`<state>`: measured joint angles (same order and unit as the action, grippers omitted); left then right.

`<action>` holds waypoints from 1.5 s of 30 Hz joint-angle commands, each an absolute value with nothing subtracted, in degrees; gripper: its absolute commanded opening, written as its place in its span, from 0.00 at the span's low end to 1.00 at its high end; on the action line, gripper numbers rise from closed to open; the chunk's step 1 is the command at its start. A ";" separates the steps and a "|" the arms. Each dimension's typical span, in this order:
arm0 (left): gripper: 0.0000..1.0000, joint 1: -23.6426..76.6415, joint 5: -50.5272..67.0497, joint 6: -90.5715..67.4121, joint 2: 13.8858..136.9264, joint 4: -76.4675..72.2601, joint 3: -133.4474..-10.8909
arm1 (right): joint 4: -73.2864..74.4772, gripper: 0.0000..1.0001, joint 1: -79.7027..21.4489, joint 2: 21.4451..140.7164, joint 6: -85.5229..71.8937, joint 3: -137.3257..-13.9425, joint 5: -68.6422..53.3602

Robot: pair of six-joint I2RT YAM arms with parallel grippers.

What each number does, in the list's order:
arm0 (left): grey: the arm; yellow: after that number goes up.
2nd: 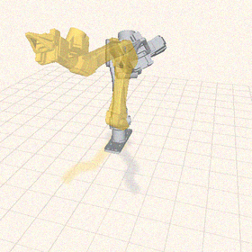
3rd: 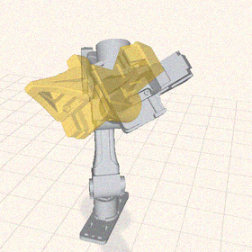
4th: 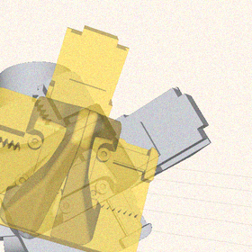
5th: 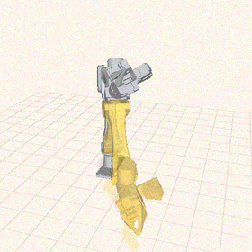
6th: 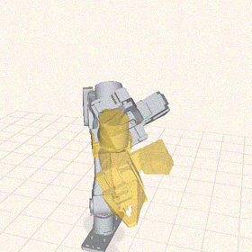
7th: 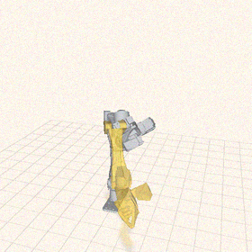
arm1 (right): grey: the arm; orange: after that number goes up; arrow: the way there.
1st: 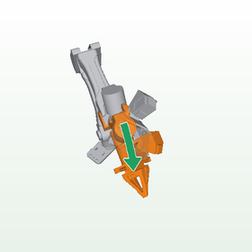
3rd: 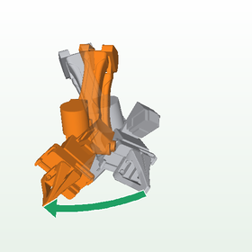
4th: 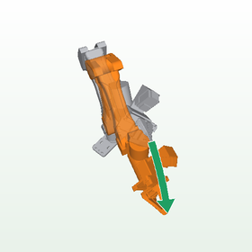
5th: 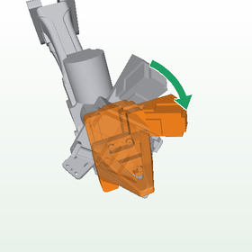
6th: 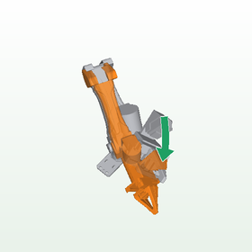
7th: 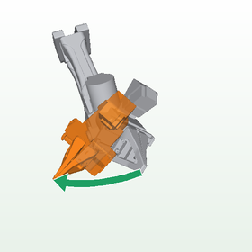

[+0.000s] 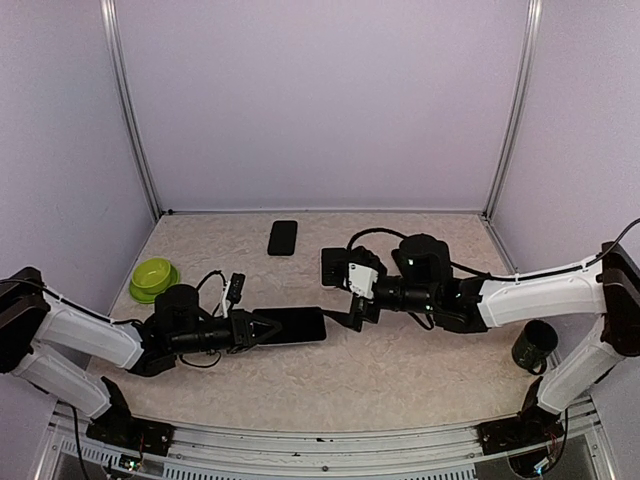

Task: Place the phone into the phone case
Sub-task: Pass from the right arm to the left, then move the phone case to the center of the board.

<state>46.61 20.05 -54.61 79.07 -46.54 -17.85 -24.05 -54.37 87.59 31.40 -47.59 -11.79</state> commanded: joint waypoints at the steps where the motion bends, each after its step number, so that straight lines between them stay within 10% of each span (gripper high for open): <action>1: 0.00 46.59 18.30 -53.08 75.94 -46.88 -20.20 | -25.85 1.00 -52.60 84.07 25.17 -46.15 -6.41; 17: 0.00 45.13 18.16 -53.12 71.72 -46.60 -18.81 | -13.33 1.00 -38.89 88.05 -0.70 -56.31 26.54; 45: 0.00 45.26 17.13 -54.43 71.58 -48.56 -16.47 | 9.91 0.55 -11.51 118.60 -22.73 -79.72 -5.87</action>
